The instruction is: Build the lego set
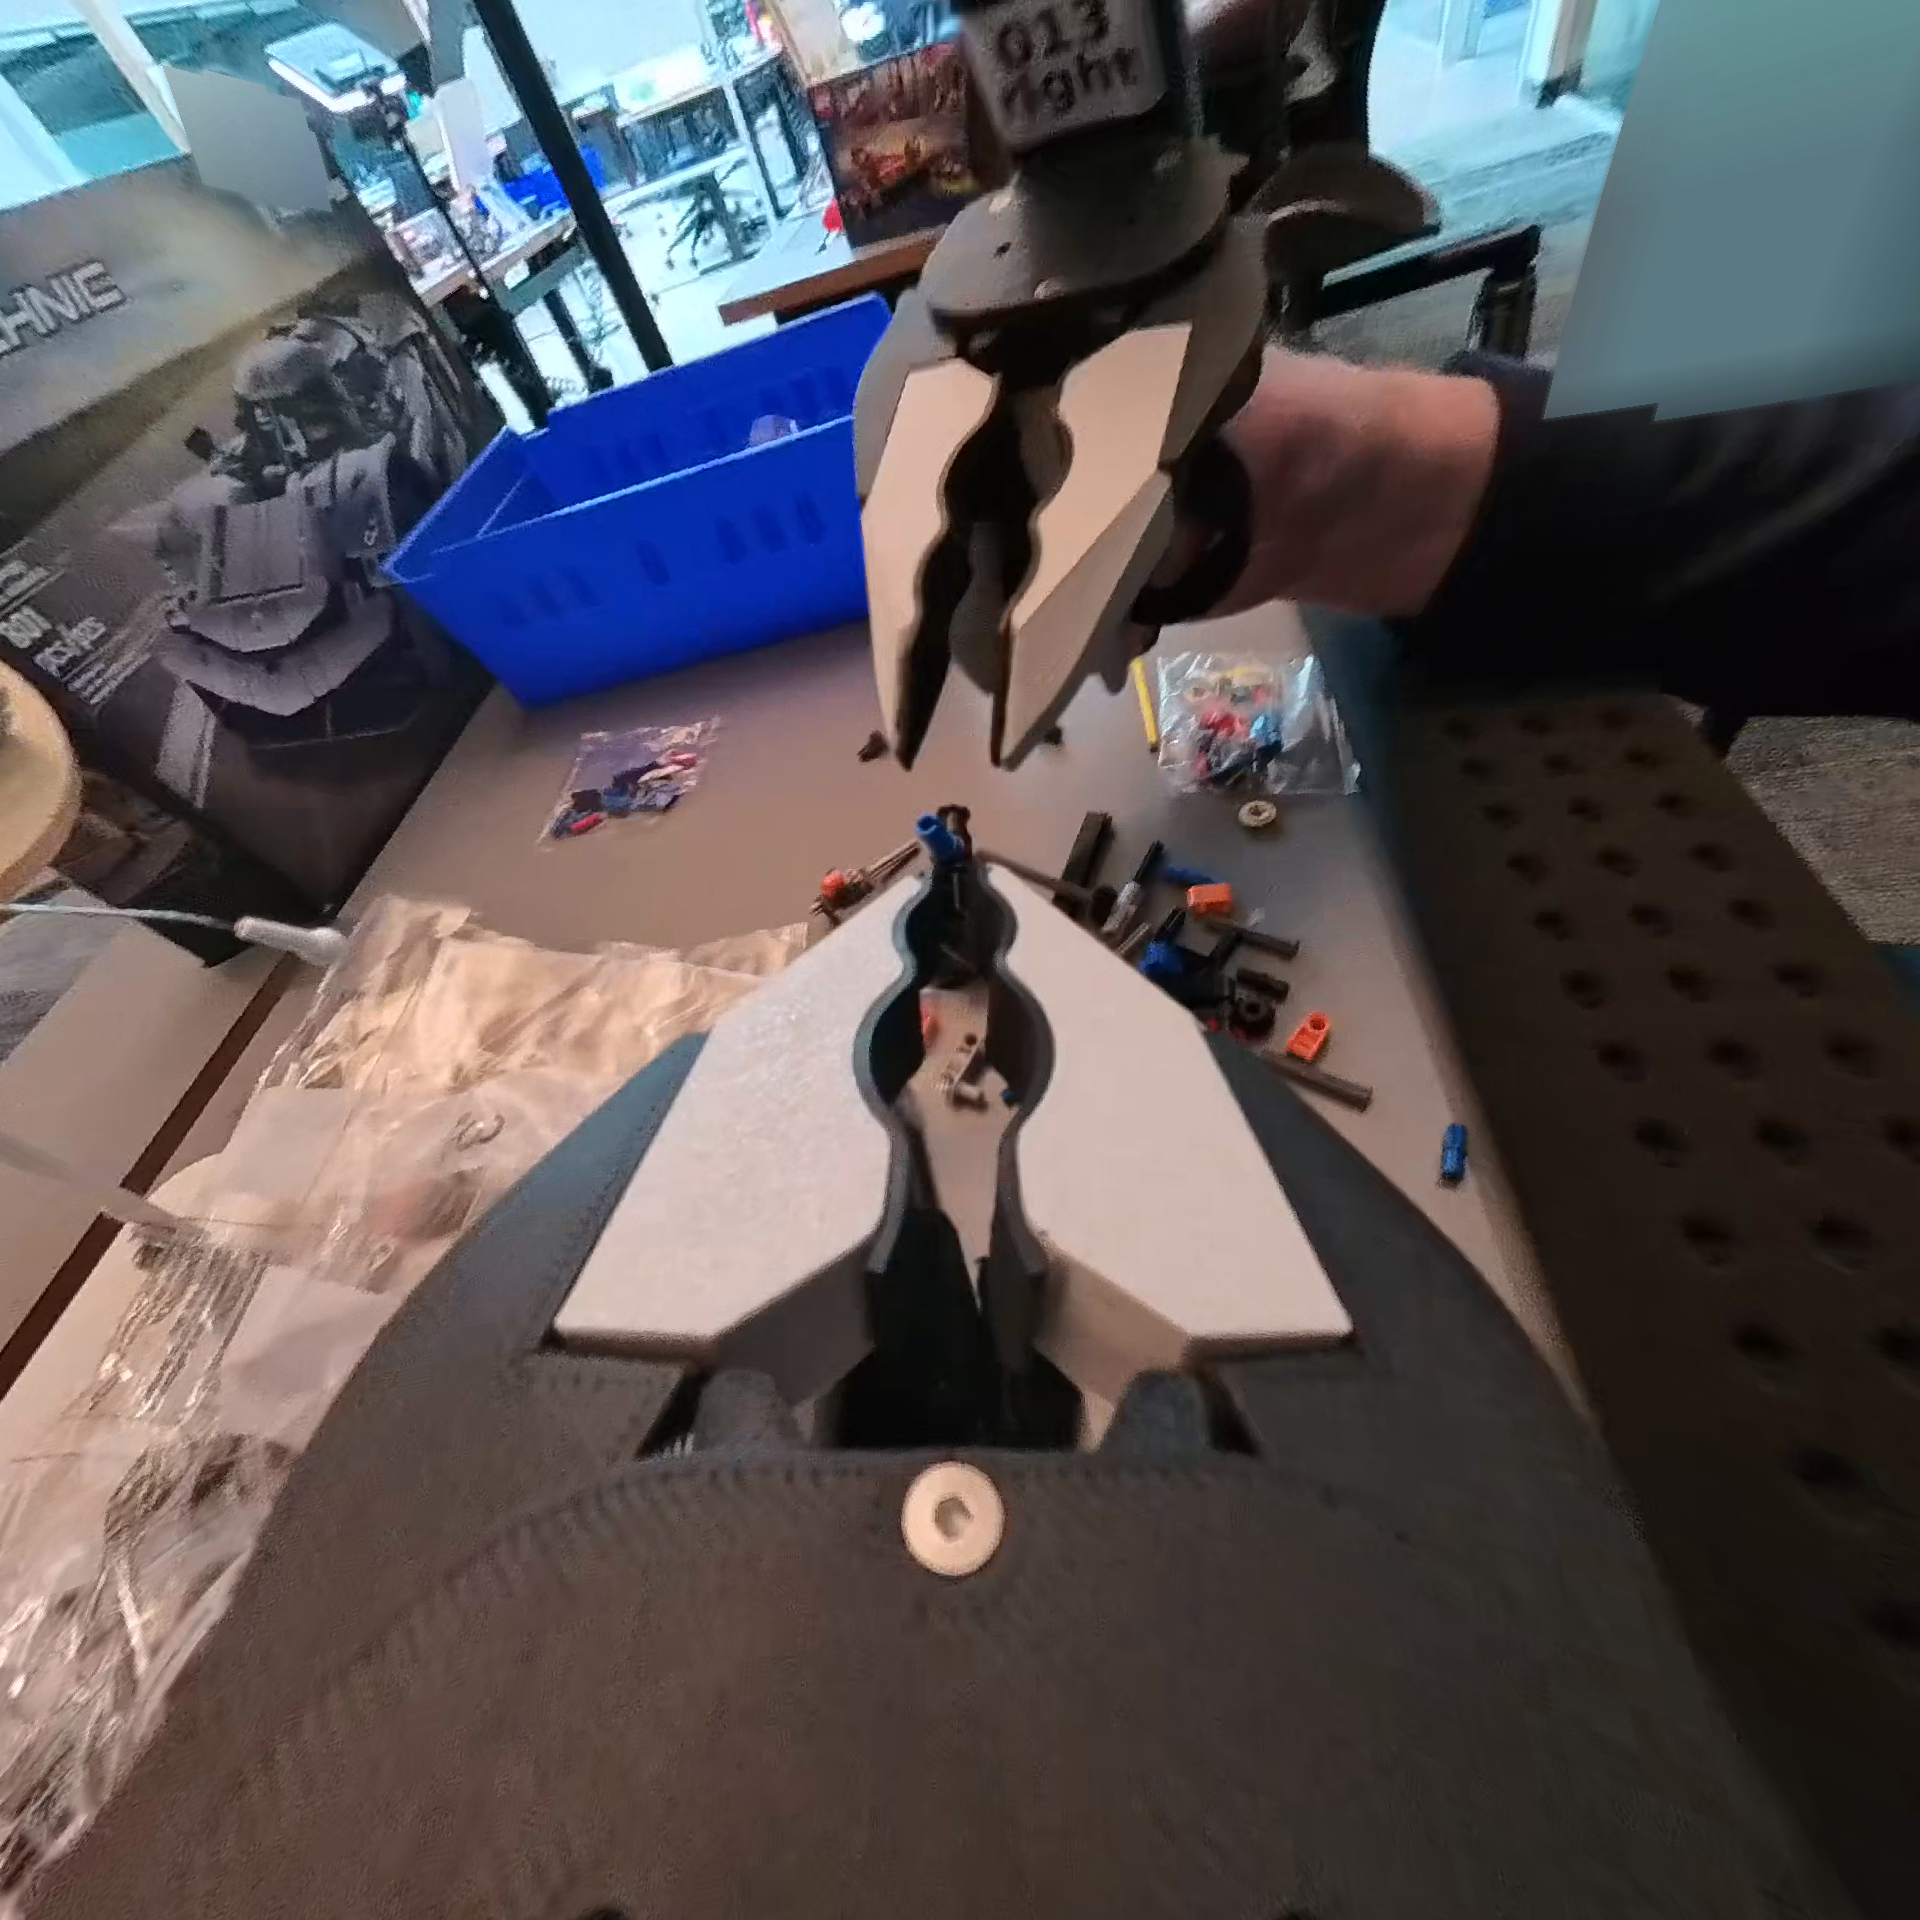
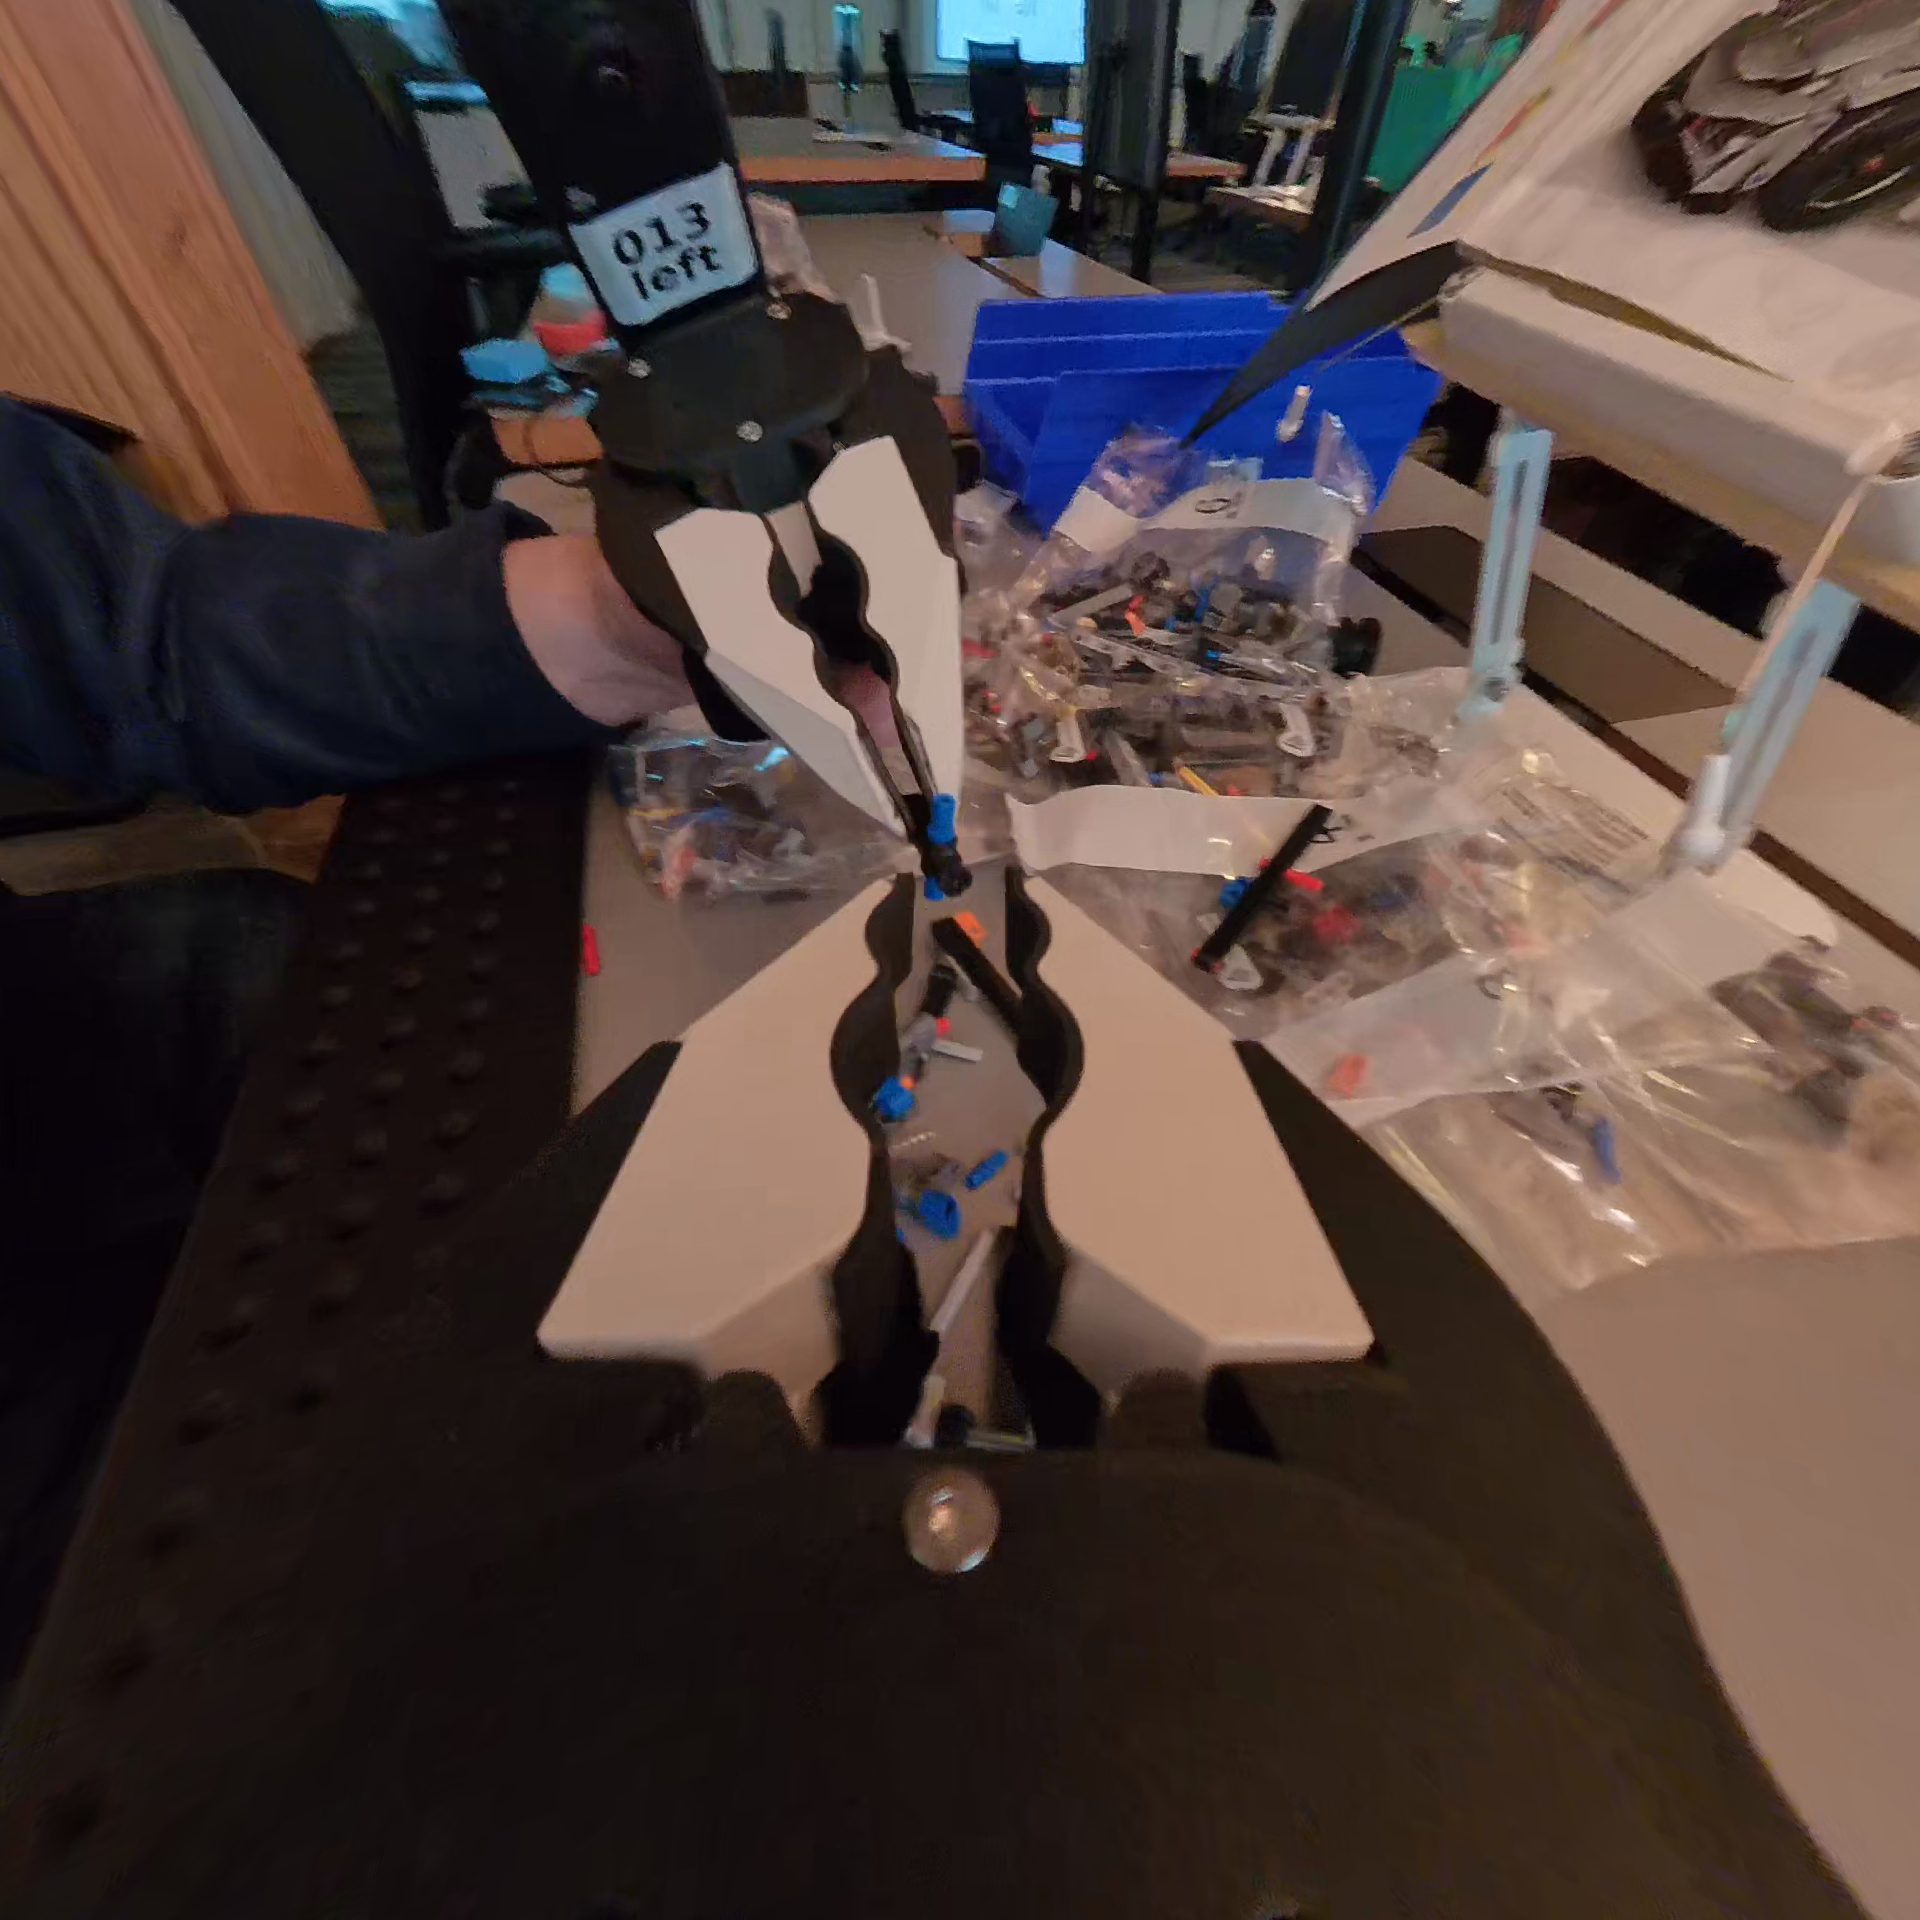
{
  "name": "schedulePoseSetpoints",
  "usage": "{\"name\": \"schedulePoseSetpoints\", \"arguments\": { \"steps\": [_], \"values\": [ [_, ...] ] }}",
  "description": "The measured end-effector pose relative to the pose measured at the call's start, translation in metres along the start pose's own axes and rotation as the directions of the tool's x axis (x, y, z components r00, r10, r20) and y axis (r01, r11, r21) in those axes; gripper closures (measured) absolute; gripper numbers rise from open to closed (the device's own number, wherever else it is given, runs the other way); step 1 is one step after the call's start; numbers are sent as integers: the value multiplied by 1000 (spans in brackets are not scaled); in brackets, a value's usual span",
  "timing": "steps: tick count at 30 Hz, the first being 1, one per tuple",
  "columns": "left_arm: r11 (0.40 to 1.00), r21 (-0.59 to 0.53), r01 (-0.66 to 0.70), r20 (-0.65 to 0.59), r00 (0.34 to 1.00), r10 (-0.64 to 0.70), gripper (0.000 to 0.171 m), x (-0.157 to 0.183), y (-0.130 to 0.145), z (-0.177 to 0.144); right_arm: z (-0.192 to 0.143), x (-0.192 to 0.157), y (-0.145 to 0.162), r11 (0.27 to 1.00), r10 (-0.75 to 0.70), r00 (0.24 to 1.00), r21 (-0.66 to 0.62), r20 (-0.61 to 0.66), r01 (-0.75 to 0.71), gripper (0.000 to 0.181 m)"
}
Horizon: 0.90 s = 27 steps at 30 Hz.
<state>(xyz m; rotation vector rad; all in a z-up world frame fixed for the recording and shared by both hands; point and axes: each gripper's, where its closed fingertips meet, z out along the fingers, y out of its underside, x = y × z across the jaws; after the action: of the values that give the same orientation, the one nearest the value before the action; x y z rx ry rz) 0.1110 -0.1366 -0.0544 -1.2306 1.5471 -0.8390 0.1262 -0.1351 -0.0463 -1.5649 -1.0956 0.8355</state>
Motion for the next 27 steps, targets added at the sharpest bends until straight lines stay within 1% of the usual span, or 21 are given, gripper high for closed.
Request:
{"name": "schedulePoseSetpoints", "arguments": {
  "steps": [1,3,5,7,8,9,11,13,18,20,21,23,24,25,27],
  "values": [
    [1000,12,-1,-3,1000,1,168,1,-3,1,2,-2,0,1000,7,1000,0,19,-7,168],
    [1000,22,-10,-9,1000,10,168,3,-6,2,8,-3,7,999,1,1000,-38,18,0,168],
    [999,30,-14,-21,1000,15,167,7,-7,4,11,-5,8,999,-1,1000,-48,28,2,168],
    [999,31,-12,-20,1000,13,167,6,-8,4,9,-8,6,999,-14,999,-35,35,15,177],
    [999,45,-6,-27,1000,7,168,7,-10,3,9,-9,4,999,-10,999,-30,44,11,177],
    [999,46,-10,-26,1000,11,168,7,-10,3,8,-10,4,1000,-8,999,-28,45,9,178],
    [999,18,-32,-17,999,33,168,7,-7,5,8,-9,8,998,-19,999,-64,35,21,179],
    [999,26,-33,-21,999,33,168,8,-8,5,7,-10,6,996,-53,998,-64,22,54,179],
    [998,44,-39,-21,999,40,168,9,-12,2,7,-12,2,1000,-19,999,-18,51,20,178],
    [998,34,-44,-18,999,45,168,8,-10,2,7,-13,1,1000,1,998,-11,69,0,171],
    [998,44,-42,-26,999,43,168,10,-12,2,8,-15,1,1000,-6,997,-9,73,7,172],
    [998,39,-49,-25,998,50,168,11,-11,3,11,-15,4,1000,-12,997,-27,70,13,175],
    [998,30,-56,-21,998,56,171,10,-10,4,11,-15,7,999,-15,998,-50,65,18,177],
    [998,44,-52,-26,998,53,171,11,-12,3,11,-14,8,997,-30,998,-64,51,33,177],
    [997,38,-65,-14,998,66,171,10,-12,2,10,-14,6,997,-41,998,-58,43,43,177]
  ]
}}
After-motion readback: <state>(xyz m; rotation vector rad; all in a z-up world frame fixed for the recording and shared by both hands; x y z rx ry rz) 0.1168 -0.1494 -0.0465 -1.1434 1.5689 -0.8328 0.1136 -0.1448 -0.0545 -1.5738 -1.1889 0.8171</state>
